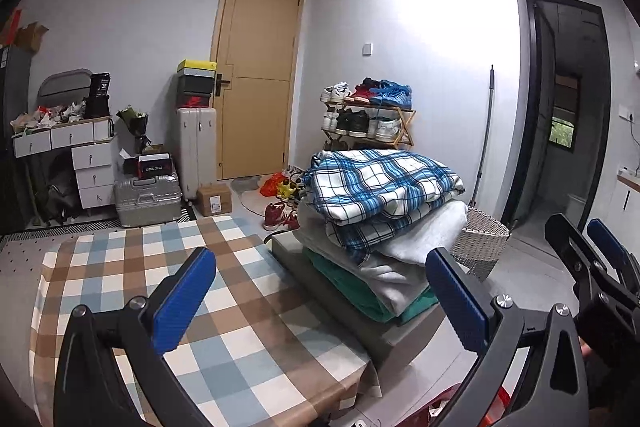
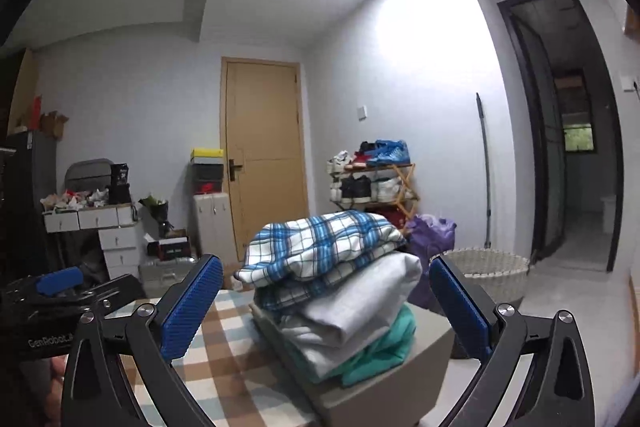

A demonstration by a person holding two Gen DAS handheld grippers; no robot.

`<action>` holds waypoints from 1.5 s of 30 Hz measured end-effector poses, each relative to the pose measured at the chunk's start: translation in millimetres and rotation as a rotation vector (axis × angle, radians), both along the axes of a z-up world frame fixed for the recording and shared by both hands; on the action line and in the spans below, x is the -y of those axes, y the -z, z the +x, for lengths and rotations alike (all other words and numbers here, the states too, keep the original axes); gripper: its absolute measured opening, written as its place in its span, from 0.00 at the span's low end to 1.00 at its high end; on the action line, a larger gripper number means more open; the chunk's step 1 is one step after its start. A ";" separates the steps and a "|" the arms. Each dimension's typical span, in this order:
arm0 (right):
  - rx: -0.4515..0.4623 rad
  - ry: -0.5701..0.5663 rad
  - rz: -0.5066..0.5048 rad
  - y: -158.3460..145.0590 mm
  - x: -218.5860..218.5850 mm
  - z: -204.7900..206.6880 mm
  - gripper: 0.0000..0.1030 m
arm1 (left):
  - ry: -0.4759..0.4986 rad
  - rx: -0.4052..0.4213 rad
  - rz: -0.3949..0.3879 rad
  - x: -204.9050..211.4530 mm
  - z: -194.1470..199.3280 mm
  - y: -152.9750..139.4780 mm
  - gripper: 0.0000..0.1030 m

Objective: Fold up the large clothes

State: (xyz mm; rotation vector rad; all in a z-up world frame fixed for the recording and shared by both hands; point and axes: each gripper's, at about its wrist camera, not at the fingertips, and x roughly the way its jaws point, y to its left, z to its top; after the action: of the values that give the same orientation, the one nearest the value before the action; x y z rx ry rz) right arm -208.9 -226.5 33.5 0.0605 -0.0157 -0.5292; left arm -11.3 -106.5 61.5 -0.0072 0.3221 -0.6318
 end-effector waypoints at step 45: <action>0.035 -0.018 0.049 0.2 12.2 -9.2 1.00 | 0.041 0.041 0.030 11.5 -19.0 -4.3 0.99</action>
State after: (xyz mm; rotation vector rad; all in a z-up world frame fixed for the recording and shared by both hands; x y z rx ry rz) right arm -218.1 -238.7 33.3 0.1178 -0.0367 -0.5103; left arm -30.3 -118.0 65.8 0.0407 0.2922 -0.6666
